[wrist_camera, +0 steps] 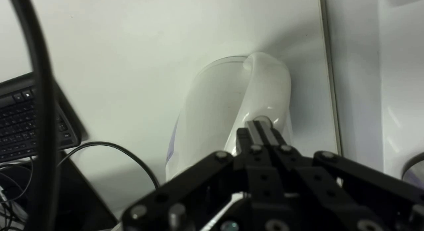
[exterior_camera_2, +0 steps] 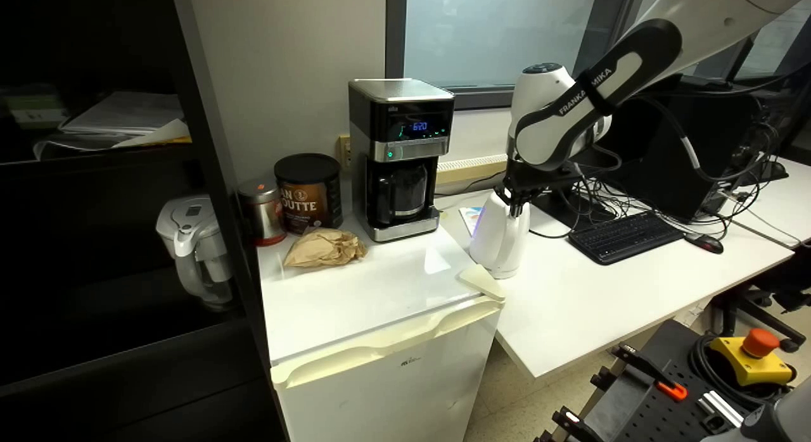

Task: Press the button on the white kettle

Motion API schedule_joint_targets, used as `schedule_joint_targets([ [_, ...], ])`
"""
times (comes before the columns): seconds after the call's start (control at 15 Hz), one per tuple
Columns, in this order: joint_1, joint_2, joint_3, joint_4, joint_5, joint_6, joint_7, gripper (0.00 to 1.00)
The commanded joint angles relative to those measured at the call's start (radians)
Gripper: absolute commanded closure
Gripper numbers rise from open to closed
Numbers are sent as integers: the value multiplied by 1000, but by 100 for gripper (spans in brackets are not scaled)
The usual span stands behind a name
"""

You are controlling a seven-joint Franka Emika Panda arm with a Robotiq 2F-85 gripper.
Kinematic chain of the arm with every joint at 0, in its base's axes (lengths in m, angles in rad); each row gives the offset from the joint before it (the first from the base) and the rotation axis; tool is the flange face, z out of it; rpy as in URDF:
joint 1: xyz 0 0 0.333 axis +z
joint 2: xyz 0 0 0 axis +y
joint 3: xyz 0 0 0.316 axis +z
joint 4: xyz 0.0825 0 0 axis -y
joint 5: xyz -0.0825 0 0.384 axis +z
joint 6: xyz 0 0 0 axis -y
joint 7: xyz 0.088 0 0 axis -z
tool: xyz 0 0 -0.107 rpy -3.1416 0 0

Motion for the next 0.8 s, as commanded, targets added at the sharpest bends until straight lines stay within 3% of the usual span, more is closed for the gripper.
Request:
schedule_joint_targets([
  [0.0,17,25,-13,8,-3,28,13,96],
  [0.4,25,21,-12,-1,-5,37,10,96],
  [0.73,30,-79,-7,-78,-6,51,-19,96],
])
